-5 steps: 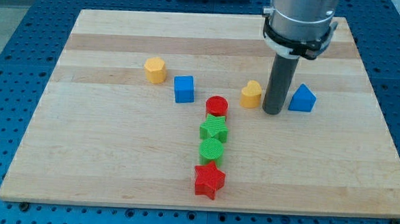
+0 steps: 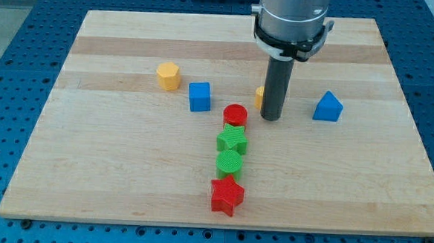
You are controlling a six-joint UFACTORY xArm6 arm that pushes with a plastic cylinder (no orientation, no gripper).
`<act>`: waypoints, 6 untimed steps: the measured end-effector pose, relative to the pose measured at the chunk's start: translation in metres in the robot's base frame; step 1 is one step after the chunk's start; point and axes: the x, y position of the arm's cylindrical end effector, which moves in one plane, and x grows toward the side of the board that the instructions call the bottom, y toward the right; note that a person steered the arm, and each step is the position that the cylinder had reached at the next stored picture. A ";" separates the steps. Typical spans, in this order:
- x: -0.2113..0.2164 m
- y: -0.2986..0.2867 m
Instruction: Move the blue triangle yellow heart slightly up
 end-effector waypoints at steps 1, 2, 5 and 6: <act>0.003 0.004; 0.026 0.046; 0.024 0.112; 0.020 0.103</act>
